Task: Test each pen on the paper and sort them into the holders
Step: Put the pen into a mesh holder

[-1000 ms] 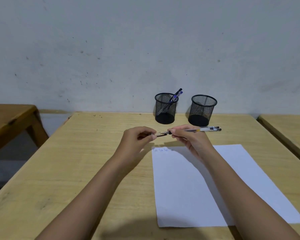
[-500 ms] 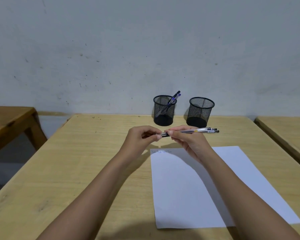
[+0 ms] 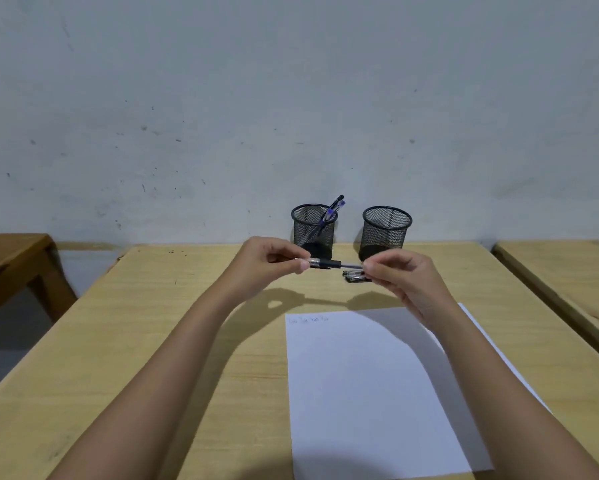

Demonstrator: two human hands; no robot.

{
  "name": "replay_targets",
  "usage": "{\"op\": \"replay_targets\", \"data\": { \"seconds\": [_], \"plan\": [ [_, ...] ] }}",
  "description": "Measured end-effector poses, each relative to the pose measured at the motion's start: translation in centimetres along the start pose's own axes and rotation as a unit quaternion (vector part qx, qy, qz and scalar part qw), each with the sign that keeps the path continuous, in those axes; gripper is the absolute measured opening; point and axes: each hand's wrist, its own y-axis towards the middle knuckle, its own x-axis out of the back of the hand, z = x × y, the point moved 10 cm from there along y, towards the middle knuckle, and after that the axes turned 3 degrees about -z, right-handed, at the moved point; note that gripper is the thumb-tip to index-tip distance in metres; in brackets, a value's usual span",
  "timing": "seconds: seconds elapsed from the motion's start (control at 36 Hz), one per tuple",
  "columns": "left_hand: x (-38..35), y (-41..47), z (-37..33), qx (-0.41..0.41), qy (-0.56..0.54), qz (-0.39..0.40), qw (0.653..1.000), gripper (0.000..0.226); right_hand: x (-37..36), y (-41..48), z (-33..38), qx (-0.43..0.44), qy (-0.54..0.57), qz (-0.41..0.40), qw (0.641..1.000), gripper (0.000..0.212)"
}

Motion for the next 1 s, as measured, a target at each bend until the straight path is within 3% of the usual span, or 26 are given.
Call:
{"op": "replay_targets", "data": {
  "seconds": [0.08, 0.28, 0.42, 0.5, 0.56, 0.75, 0.86, 1.0],
  "plan": [
    [-0.6, 1.9, -1.4, -0.011, -0.041, -0.021, 0.999, 0.015, 1.0, 0.3, 0.7, 0.013, -0.140, 0.016, 0.990, 0.014],
    [-6.5, 6.5, -5.1, -0.069, -0.112, -0.061, 0.989, 0.010, 3.7, 2.0, 2.4, 0.063, -0.303, 0.006, 0.951, 0.026],
    [-9.2, 9.3, -1.7, -0.039, 0.030, -0.072, 0.996, 0.026, 9.4, 3.6, 3.5, 0.089, -0.236, -0.125, 0.959, 0.023],
    [-10.6, 10.2, 2.2, 0.026, 0.093, -0.041, 0.994, 0.066, 11.5, 4.6, 4.2, 0.107, -0.171, -0.185, 0.962, 0.016],
    [-11.1, 10.5, 3.7, 0.039, 0.118, -0.026, 0.992, 0.080, 12.0, 5.5, 4.8, 0.122, -0.143, -0.209, 0.960, 0.011],
    [-12.5, 12.0, 6.1, 0.047, 0.110, 0.005, 0.993, 0.088, 12.2, 9.6, 4.1, 0.129, -0.152, -0.263, 0.944, 0.011],
    [-13.2, 12.7, 5.6, 0.026, 0.091, 0.020, 0.995, 0.071, 11.7, 11.3, 2.7, 0.097, -0.221, -0.246, 0.939, 0.009],
    [-13.9, 13.4, 6.5, 0.038, 0.052, 0.034, 0.997, 0.094, 11.3, 12.2, 2.4, 0.096, -0.295, -0.228, 0.923, 0.012]
  ]
}}
